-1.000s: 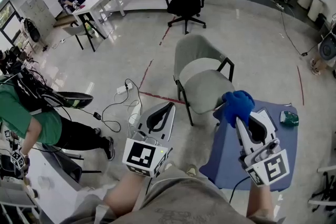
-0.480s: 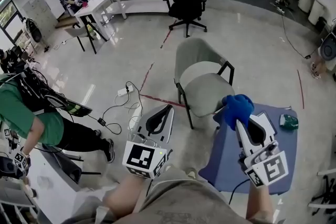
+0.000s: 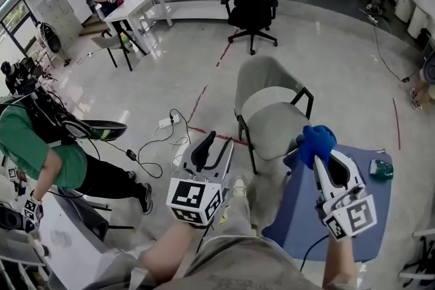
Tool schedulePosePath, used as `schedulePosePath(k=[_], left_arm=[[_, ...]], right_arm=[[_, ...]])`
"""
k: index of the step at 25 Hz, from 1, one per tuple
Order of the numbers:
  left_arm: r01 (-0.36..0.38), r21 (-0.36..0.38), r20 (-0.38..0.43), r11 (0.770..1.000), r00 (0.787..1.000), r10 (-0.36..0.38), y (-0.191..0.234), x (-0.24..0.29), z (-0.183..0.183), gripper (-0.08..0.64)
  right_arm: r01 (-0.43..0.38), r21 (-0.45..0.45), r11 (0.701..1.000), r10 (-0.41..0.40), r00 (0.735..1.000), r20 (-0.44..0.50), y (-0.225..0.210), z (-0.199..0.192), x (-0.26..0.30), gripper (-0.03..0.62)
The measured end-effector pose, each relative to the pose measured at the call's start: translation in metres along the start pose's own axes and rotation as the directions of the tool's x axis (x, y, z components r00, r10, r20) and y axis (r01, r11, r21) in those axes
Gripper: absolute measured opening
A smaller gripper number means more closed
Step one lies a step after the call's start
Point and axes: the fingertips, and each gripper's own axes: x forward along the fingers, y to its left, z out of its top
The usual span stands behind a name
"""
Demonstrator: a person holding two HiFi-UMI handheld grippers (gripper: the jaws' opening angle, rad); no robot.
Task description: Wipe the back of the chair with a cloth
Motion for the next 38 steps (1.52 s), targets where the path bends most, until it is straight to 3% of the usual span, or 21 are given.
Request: schedulePosePath(k=[10,20,26,35,38], left_arm=[[-0.005,-0.040,-0.077,0.999,0.997,0.002,0.046,0.093,-0.032,0.181],[-0.010,-0.036,-0.180,0.999,0.984,0.003,0.121,0.218,-0.068,0.196],[0.055,-0.009,-0.267,0.998,0.962,-0.055,0.152,0.284,-0.111,0.204],[0.043,-0.020,-0.341,0.999,0.939,-0.047,0.193,0.352,-0.165,0.209],[0.042,0.013,-0.376,0.999,0.926,-0.034,0.197,0.370,-0.178,0.219]], right_arm=[[0.020,-0.034,0.999,-0.021,0.999,-0.044,-0.059,-0.030,0.091,0.075],[0.013,-0.023,1.000,-0.016,0.990,-0.137,-0.126,-0.085,0.235,0.075],[0.001,-0.002,1.000,-0.001,0.982,-0.191,-0.157,-0.133,0.317,0.075],[-0.073,-0.037,0.997,0.062,0.969,-0.241,-0.182,-0.194,0.426,0.075],[-0.078,-0.020,0.997,0.070,0.961,-0.266,-0.190,-0.216,0.450,0.075]])
